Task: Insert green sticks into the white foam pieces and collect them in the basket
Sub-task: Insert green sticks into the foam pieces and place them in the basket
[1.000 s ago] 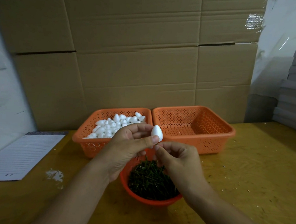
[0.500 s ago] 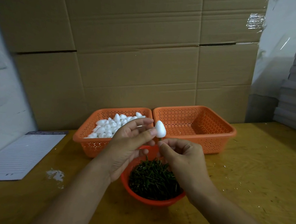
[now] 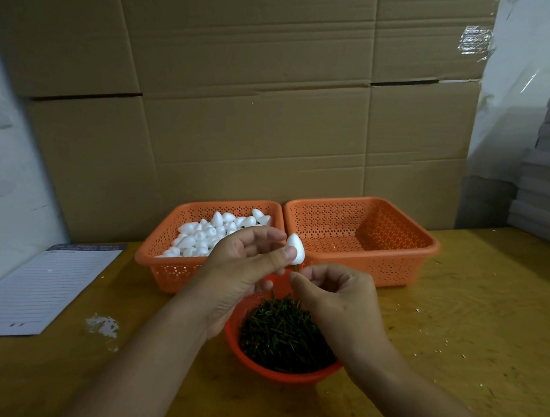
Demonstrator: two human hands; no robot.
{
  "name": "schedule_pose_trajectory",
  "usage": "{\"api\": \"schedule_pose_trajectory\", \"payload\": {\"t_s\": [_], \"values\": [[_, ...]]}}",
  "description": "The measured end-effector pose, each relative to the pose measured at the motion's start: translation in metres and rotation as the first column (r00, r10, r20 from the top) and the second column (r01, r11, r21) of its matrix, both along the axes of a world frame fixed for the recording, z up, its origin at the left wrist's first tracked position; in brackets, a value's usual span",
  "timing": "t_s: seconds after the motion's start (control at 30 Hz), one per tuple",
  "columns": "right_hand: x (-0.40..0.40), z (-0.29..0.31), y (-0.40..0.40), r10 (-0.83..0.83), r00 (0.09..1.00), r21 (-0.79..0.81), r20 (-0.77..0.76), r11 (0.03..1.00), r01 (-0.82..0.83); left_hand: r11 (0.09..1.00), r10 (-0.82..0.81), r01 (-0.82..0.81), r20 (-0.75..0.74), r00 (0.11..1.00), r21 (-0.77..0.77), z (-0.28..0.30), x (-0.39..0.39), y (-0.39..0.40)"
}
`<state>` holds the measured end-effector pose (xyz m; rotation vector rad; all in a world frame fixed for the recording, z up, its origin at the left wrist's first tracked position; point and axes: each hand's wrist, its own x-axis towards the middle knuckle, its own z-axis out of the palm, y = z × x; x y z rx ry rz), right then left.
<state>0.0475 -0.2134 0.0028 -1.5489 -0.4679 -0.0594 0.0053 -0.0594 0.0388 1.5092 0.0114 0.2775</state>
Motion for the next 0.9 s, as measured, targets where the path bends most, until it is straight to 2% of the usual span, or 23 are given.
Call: {"api": "schedule_pose_trajectory", "payload": {"t_s": [0.2,0.63,0.9], "values": [[-0.0006,0.0018,-0.0001,0.015,1.000,-0.020,-0.007,1.000,-0.015,0.999,0.017,-0.016,-0.018,1.000,0.050,-0.0008,-0.0004,-0.0006],[-0.0050,0.0092,-0.0051,0.143,0.990,0.070,0.006,0.987,-0.143,0.989,-0.106,0.101,-0.045,0.993,-0.106,-0.0002,-0.0006,-0.0016],[-0.0012,0.0075,-0.0038,0.074,0.997,0.024,0.017,0.997,-0.075,0.995,-0.074,0.072,-0.032,0.997,-0.069,0.0022,-0.0021,0.0004]]}}
